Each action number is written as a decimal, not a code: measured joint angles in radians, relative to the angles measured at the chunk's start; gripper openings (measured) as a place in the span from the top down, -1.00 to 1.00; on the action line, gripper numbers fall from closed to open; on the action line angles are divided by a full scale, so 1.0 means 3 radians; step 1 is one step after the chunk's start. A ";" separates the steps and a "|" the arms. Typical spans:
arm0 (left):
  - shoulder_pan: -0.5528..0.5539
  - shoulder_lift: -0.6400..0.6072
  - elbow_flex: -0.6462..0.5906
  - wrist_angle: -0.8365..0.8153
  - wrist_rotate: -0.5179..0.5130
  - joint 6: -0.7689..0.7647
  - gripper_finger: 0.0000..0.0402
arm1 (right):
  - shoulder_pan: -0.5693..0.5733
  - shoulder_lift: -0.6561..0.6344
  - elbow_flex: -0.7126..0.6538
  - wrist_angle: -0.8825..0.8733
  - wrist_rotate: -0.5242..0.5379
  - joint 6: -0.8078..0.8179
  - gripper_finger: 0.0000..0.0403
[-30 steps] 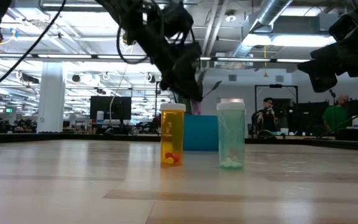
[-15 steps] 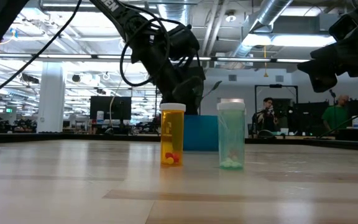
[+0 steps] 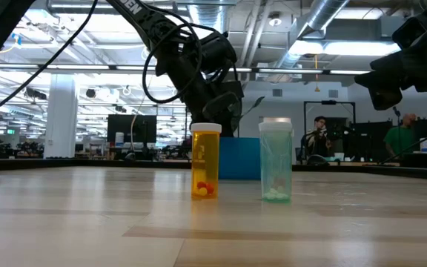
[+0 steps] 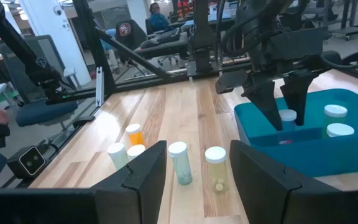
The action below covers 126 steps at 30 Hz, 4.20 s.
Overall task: Pick and place pill bottles into a basket
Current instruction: Put the pink pill bottle into the blue bin, then put the orange pill bottle into the blue bin
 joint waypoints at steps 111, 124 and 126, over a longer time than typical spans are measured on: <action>-0.1789 -0.0328 -0.0229 -0.0059 -0.0023 0.0198 0.19 | 0.0000 0.0064 0.0000 -0.0001 -0.0001 0.0000 0.16; -0.1788 -0.0328 -0.0469 0.0300 -0.0085 0.0121 0.19 | -0.0001 0.0064 0.0000 -0.0002 -0.0001 0.0000 0.16; -0.1788 -0.0328 -0.0465 0.0325 -0.0088 0.0121 0.19 | -0.0001 0.0064 0.0000 -0.0002 -0.0001 0.0000 0.15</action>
